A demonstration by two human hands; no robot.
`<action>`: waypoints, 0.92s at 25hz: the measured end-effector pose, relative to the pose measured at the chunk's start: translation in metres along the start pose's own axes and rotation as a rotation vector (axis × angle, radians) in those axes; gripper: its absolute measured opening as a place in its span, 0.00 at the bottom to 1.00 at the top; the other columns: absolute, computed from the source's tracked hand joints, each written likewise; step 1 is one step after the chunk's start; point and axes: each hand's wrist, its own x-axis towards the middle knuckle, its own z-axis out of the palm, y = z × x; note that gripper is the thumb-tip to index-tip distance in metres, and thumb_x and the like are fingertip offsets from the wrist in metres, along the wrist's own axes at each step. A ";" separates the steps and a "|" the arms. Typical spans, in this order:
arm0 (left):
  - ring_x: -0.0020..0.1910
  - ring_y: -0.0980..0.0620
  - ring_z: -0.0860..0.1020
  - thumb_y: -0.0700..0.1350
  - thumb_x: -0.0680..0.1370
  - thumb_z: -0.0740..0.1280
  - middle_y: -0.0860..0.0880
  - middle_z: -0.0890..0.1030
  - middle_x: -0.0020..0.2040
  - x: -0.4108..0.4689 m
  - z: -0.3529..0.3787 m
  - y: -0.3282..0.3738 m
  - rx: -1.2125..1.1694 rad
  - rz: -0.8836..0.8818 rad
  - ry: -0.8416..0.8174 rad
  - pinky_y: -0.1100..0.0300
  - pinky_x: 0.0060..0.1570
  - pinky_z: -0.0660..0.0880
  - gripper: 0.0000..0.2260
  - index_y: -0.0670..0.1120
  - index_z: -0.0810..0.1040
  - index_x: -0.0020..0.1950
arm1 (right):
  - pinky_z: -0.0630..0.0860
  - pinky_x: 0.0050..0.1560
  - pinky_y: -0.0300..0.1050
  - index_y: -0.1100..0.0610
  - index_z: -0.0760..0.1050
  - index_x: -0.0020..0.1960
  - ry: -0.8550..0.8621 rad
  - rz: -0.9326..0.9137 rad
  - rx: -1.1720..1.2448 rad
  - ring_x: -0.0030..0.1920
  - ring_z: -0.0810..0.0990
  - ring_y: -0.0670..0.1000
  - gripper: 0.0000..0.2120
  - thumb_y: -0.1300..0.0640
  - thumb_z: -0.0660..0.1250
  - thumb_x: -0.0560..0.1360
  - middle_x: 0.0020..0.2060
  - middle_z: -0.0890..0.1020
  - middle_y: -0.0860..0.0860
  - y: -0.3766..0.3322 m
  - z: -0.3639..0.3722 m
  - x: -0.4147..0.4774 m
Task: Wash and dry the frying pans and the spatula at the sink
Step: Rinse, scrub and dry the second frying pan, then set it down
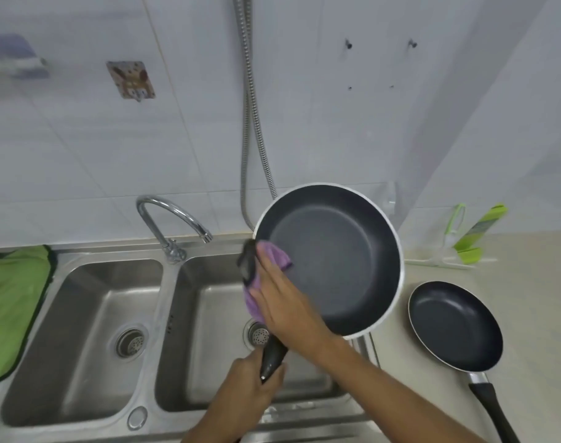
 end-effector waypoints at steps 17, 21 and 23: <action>0.17 0.51 0.62 0.42 0.81 0.68 0.43 0.64 0.23 -0.009 0.014 0.008 -0.499 -0.319 0.044 0.65 0.20 0.59 0.07 0.39 0.75 0.50 | 0.59 0.72 0.30 0.63 0.70 0.73 0.048 0.611 0.051 0.72 0.75 0.56 0.27 0.49 0.43 0.88 0.73 0.73 0.56 0.048 -0.031 -0.124; 0.17 0.49 0.66 0.42 0.80 0.70 0.45 0.69 0.22 -0.008 0.016 0.004 -0.399 -0.297 0.217 0.61 0.21 0.63 0.06 0.43 0.76 0.45 | 0.76 0.68 0.45 0.66 0.61 0.78 -0.077 0.568 0.115 0.76 0.68 0.61 0.25 0.67 0.58 0.82 0.77 0.66 0.62 0.027 -0.039 -0.084; 0.20 0.49 0.69 0.45 0.78 0.72 0.48 0.73 0.23 -0.009 0.012 0.001 -0.321 -0.273 0.278 0.56 0.24 0.67 0.07 0.46 0.77 0.43 | 0.85 0.50 0.49 0.68 0.67 0.75 -0.097 0.534 0.109 0.67 0.79 0.62 0.38 0.67 0.78 0.68 0.72 0.73 0.63 0.026 -0.055 -0.074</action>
